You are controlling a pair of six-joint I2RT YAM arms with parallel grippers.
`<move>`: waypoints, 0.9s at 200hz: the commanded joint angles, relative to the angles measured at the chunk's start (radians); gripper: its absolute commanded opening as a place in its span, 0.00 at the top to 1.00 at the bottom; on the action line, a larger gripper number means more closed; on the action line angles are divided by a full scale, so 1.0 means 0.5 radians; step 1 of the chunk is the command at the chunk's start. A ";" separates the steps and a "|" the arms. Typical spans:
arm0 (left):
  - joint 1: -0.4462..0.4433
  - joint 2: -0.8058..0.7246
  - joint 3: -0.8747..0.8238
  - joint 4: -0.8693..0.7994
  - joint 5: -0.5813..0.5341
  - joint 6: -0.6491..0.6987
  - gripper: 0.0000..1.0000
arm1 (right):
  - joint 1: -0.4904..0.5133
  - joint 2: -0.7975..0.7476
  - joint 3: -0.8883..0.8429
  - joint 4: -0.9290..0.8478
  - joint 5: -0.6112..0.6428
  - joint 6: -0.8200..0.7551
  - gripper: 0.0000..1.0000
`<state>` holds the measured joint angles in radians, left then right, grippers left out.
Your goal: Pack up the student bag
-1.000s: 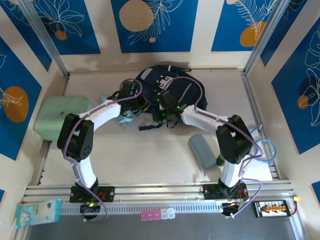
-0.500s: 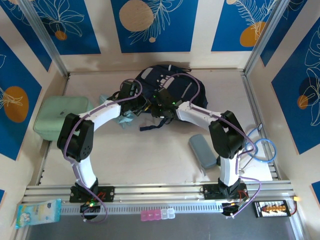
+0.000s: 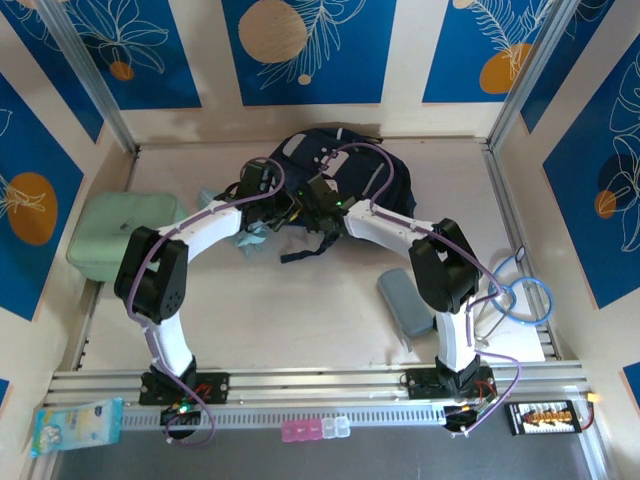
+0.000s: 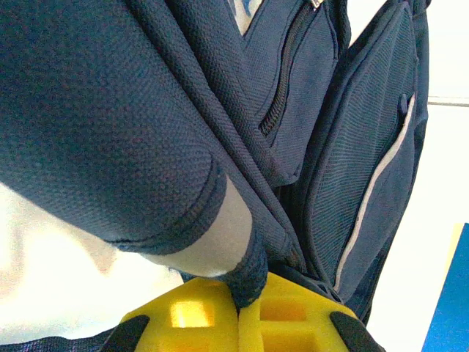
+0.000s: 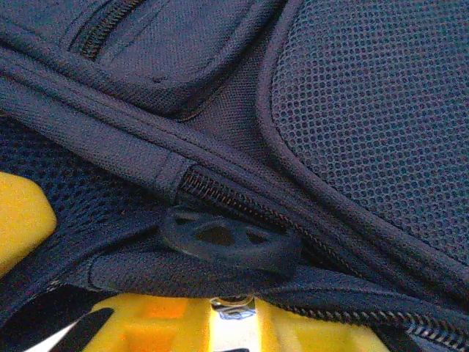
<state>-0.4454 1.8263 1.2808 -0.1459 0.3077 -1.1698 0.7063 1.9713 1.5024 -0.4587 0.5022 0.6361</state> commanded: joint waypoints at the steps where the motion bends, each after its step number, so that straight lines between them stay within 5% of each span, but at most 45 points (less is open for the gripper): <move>1: 0.007 -0.123 0.019 0.024 0.123 0.048 1.00 | -0.077 -0.033 -0.063 0.020 0.173 0.053 0.81; 94: 0.077 -0.106 0.009 -0.043 0.081 0.112 1.00 | -0.249 -0.483 -0.731 0.059 0.108 0.097 0.84; 180: 0.078 -0.074 0.048 -0.052 0.118 0.125 1.00 | -0.200 -0.375 -0.588 0.145 0.020 -0.134 0.76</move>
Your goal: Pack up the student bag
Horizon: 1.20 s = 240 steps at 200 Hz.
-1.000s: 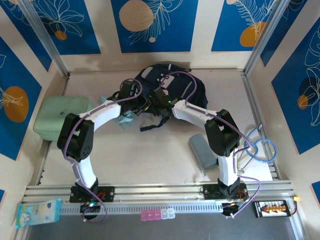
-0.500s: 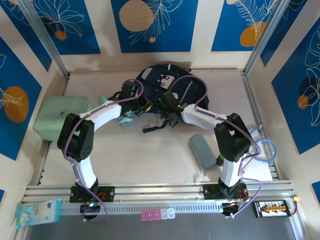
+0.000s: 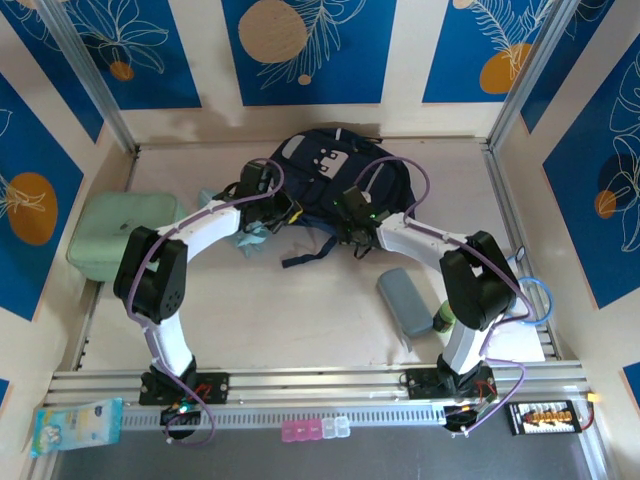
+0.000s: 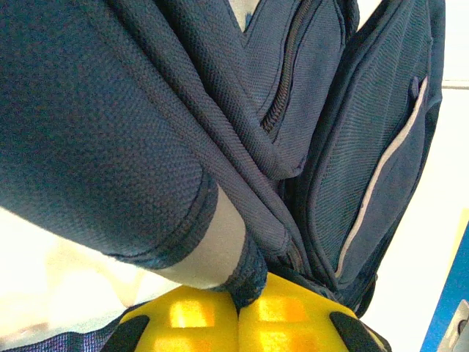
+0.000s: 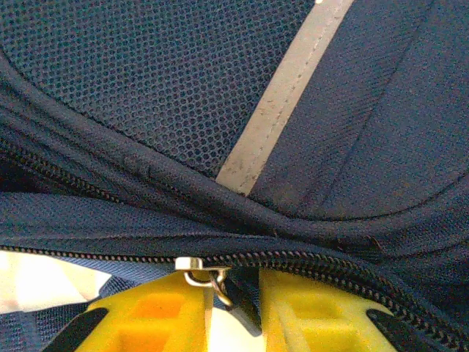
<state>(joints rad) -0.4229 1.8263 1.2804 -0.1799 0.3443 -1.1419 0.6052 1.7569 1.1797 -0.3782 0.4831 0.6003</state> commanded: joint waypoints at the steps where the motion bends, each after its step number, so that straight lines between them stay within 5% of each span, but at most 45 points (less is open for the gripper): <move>1: 0.033 -0.073 0.048 0.015 0.043 0.069 1.00 | 0.002 0.054 0.058 -0.018 0.061 -0.061 0.76; 119: 0.088 0.034 0.072 0.027 0.027 0.110 1.00 | -0.148 -0.217 -0.318 -0.151 0.218 0.097 0.91; 195: 0.102 0.291 0.358 -0.232 -0.055 0.462 1.00 | -0.256 -0.400 -0.368 -0.234 -0.093 0.057 0.98; 211: 0.107 0.343 0.484 -0.375 -0.160 0.590 0.92 | -0.216 -0.399 -0.328 -0.163 -0.244 -0.051 1.00; 240: 0.126 0.355 0.626 -0.520 -0.290 0.768 0.64 | -0.210 -0.396 -0.304 0.119 -0.835 -0.197 1.00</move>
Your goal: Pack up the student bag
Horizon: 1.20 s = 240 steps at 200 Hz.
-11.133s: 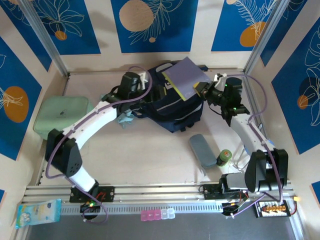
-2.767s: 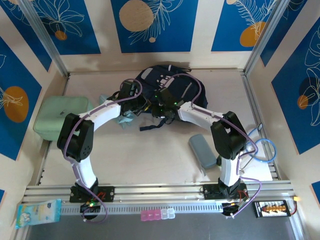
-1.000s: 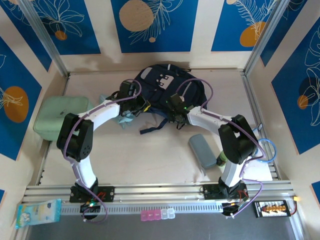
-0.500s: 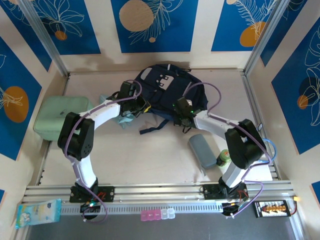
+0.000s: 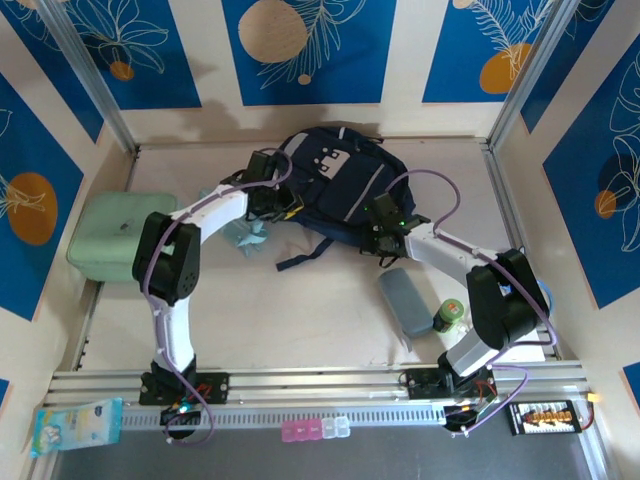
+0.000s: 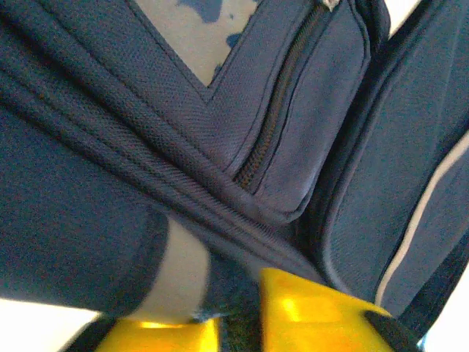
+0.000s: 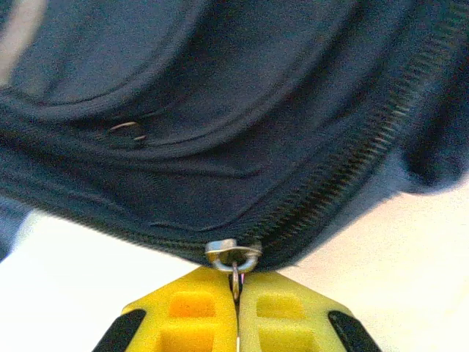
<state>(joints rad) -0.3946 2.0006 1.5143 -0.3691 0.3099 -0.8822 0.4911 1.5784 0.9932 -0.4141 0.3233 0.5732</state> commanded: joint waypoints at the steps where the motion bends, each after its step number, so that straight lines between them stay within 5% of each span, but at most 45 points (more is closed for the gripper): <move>1: 0.072 0.004 0.162 -0.147 -0.224 0.255 0.64 | 0.018 -0.038 0.069 0.203 -0.529 -0.144 1.00; 29: 0.107 -0.103 0.188 -0.254 -0.323 0.311 0.45 | 0.012 0.079 0.182 0.398 -0.867 -0.100 1.00; 77: 0.114 -0.434 -0.168 -0.212 -0.391 0.196 0.33 | 0.036 0.336 0.413 0.530 -1.114 -0.005 1.00; 174: -0.042 -0.707 -0.650 0.068 -0.288 -0.301 0.30 | 0.076 0.472 0.505 0.547 -1.193 0.039 1.00; 211: -0.252 -0.744 -0.750 0.027 -0.675 -0.462 0.35 | 0.075 0.461 0.493 0.534 -1.205 0.043 1.00; 240: -0.275 -0.662 -0.771 0.185 -0.577 -0.539 0.32 | 0.077 0.456 0.483 0.495 -1.208 0.032 1.00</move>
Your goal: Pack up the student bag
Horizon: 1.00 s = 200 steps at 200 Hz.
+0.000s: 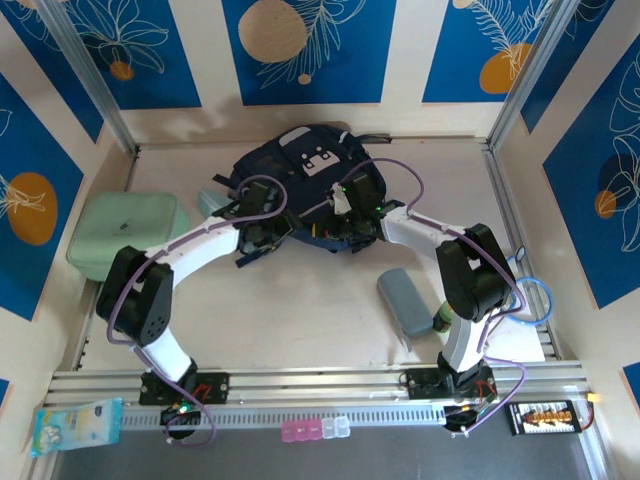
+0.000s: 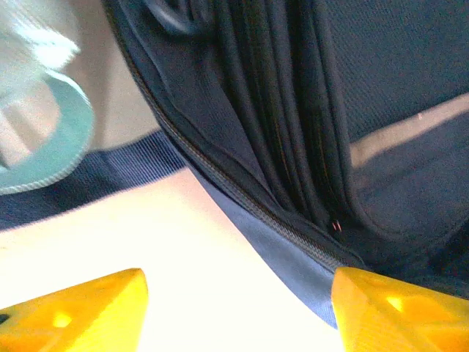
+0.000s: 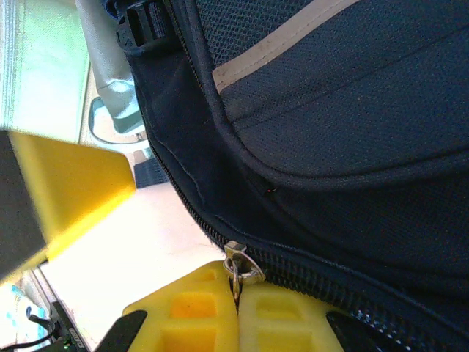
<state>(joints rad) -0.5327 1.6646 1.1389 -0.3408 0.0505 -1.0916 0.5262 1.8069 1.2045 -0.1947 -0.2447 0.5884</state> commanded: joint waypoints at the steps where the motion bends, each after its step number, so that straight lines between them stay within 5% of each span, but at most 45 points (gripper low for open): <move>1: 0.001 0.012 -0.020 0.137 -0.054 -0.123 0.32 | 0.006 -0.002 0.059 0.057 -0.072 0.001 1.00; 39: -0.002 0.112 -0.048 0.430 0.049 -0.141 0.26 | 0.009 -0.039 0.017 0.050 -0.086 0.004 1.00; 85: -0.006 0.242 -0.038 0.519 0.090 -0.174 0.30 | 0.029 -0.071 -0.014 0.007 -0.136 -0.006 1.00; 128: -0.003 0.267 -0.069 0.510 0.053 -0.175 0.51 | 0.100 -0.137 -0.079 -0.177 0.020 -0.088 1.00; 200: -0.002 0.355 0.042 0.317 -0.026 0.042 0.93 | 0.106 -0.325 -0.166 -0.583 0.642 -0.109 1.00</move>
<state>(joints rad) -0.5423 1.8122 1.1297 -0.1234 0.0818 -1.1282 0.5854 1.7176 1.1435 -0.3511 -0.0631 0.5495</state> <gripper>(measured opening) 0.112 0.058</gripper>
